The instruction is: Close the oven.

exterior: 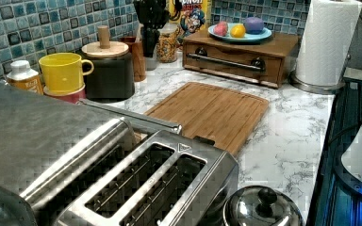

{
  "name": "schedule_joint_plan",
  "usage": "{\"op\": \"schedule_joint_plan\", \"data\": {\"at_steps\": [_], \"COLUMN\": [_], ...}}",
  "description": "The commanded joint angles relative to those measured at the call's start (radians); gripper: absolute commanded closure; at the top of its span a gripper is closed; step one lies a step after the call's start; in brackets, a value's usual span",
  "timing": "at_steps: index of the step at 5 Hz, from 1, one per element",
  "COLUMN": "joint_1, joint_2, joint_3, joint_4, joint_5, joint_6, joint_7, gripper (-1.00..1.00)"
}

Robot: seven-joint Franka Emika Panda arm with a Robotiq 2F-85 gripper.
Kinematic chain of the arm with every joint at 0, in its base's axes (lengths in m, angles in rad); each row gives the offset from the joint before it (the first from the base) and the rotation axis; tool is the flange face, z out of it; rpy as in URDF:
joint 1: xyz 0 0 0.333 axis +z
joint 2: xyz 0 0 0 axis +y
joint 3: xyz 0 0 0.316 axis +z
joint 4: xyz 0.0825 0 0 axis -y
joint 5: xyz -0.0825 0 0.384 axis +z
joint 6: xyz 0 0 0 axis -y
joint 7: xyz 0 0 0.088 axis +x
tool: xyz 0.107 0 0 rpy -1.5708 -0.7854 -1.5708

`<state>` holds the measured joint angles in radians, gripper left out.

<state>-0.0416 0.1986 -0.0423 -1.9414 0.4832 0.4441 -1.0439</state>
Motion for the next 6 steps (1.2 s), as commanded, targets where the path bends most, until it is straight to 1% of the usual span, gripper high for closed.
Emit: {"op": "schedule_joint_plan", "data": {"at_steps": [1,2,3,4,6], "joint_1": [-0.026,-0.016,-0.047,-0.017,-0.024], "joint_2": [0.010,0.092,0.133,0.208,0.220], "joint_3": [0.020,0.019,0.066,0.042,0.067], "joint_4": [0.031,0.064,0.065,0.125,0.116], "joint_5": [0.184,0.193,0.186,0.181,0.250], "joint_6": [0.010,0.010,0.053,0.016,0.071], "joint_7": [-0.274,-0.277,-0.257,-0.246,-0.284], "gripper": [1.00,1.00,1.00,1.00,1.00]}}
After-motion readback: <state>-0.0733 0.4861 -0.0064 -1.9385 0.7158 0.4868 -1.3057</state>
